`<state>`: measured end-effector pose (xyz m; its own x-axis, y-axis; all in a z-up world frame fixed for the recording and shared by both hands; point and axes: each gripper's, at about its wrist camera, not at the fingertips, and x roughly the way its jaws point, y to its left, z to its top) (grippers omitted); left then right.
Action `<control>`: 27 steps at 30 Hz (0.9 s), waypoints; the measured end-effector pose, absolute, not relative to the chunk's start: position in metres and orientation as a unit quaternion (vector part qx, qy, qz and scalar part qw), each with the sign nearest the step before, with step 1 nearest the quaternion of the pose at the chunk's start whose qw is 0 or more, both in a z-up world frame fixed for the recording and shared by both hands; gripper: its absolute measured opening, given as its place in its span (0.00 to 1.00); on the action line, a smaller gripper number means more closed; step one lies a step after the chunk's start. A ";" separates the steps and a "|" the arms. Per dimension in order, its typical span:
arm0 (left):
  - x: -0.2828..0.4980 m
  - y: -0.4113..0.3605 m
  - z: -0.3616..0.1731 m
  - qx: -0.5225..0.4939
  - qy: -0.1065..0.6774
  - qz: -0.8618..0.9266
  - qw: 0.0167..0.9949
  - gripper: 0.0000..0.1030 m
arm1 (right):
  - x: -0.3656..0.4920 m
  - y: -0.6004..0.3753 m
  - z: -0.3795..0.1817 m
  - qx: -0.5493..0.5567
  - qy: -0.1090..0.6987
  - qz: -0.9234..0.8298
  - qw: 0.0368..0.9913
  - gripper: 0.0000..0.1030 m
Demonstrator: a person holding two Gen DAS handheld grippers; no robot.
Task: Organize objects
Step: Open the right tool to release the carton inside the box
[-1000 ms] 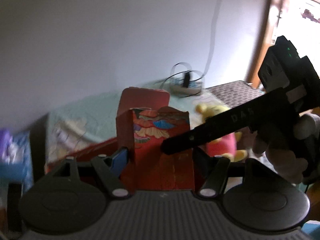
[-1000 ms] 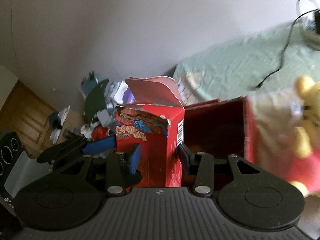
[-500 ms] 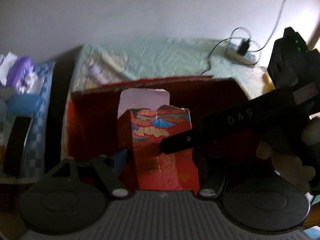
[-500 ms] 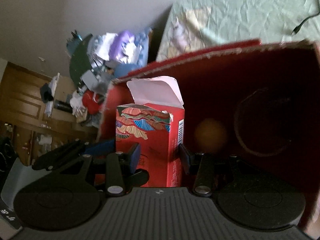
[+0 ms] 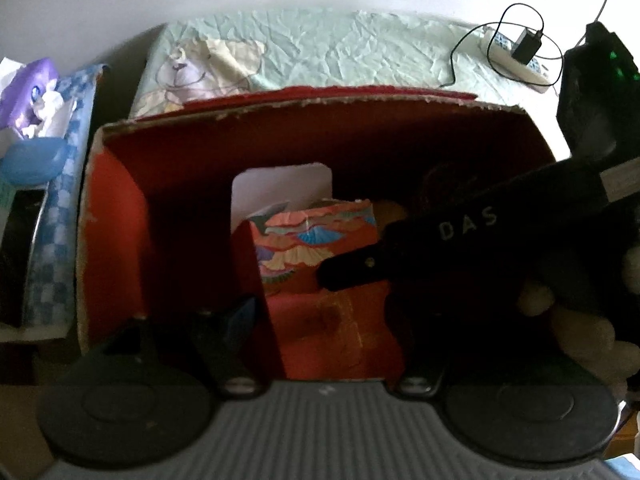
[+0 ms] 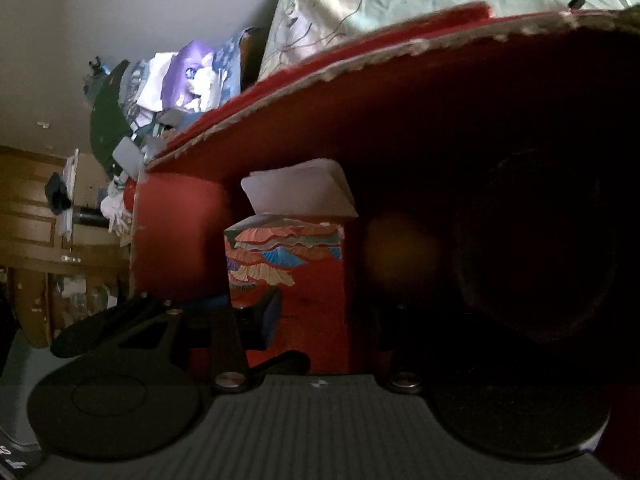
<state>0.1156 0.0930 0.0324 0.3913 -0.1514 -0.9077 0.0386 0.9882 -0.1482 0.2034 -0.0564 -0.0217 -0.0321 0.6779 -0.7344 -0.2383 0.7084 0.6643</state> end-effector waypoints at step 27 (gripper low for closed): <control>0.126 0.088 0.024 -0.025 0.562 -0.071 0.824 0.66 | 0.194 -0.069 -0.029 0.214 0.650 0.310 0.660 0.41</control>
<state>0.1264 0.0876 0.0244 0.3583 -0.1458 -0.9222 0.0885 0.9886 -0.1219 0.1941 -0.0688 -0.0288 -0.0378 0.6868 -0.7259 -0.1308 0.7168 0.6849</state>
